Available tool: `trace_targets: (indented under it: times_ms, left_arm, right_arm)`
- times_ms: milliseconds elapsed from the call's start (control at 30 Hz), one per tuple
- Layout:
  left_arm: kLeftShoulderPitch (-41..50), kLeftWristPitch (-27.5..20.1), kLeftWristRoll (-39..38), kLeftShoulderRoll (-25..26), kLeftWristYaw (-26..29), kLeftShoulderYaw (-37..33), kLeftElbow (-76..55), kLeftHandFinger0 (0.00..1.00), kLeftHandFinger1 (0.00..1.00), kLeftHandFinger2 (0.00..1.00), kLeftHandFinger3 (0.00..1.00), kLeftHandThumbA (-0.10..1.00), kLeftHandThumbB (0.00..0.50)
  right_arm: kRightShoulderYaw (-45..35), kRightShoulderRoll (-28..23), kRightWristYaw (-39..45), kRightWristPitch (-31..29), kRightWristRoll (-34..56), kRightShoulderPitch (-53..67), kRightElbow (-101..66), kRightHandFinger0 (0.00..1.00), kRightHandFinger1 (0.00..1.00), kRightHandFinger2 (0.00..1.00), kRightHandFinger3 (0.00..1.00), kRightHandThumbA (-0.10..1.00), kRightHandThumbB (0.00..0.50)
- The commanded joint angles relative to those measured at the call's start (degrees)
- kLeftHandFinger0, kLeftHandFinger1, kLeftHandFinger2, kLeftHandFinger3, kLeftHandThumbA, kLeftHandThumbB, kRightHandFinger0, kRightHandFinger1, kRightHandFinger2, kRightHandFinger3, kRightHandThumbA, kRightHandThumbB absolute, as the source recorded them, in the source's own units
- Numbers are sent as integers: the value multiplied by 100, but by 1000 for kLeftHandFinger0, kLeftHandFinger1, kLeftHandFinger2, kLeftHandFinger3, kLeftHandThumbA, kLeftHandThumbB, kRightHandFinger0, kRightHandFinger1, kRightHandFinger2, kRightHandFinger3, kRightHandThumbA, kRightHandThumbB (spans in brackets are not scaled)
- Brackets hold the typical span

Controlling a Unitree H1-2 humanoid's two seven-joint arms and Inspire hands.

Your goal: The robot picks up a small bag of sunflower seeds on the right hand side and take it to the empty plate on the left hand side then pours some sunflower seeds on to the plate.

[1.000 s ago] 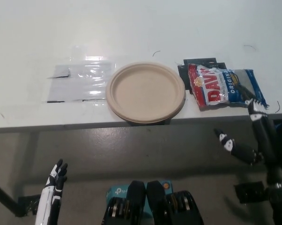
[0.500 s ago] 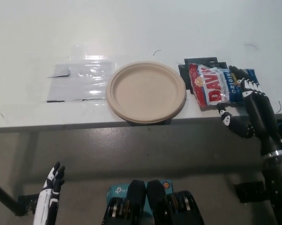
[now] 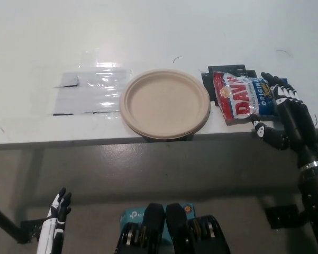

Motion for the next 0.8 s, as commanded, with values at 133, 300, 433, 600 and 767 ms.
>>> trace_targets:
  times_ms: [133, 300, 433, 600, 767]
  left_arm:
    - [24, -177, -46, 22, 17, 10, -112, 1000, 1000, 1000, 1000, 1000, 64]
    - [37, -179, -33, 38, 17, 15, -134, 1000, 1000, 1000, 1000, 1000, 82]
    - [48, -168, -24, 27, 31, 20, -156, 1000, 1000, 1000, 1000, 1000, 70]
    - [43, -185, -39, 26, 23, 20, -144, 1000, 1000, 1000, 1000, 1000, 77]
    - [17, -195, -42, 39, 16, 24, -129, 1000, 1000, 1000, 1000, 1000, 71]
  right_arm:
    - [-31, -271, 135, 284, 95, -343, -142, 1000, 1000, 1000, 1000, 569, 409]
    - [6, -324, 155, 324, 89, -452, -77, 1000, 1000, 1000, 1000, 570, 418]
    - [42, -383, 285, 479, 36, -528, -108, 1000, 1000, 1000, 1000, 622, 418]
    - [111, -503, 419, 578, -25, -667, -64, 1000, 1000, 1000, 1000, 632, 410]
    - [258, -677, 653, 769, -154, -830, -51, 1000, 1000, 1000, 1000, 678, 430]
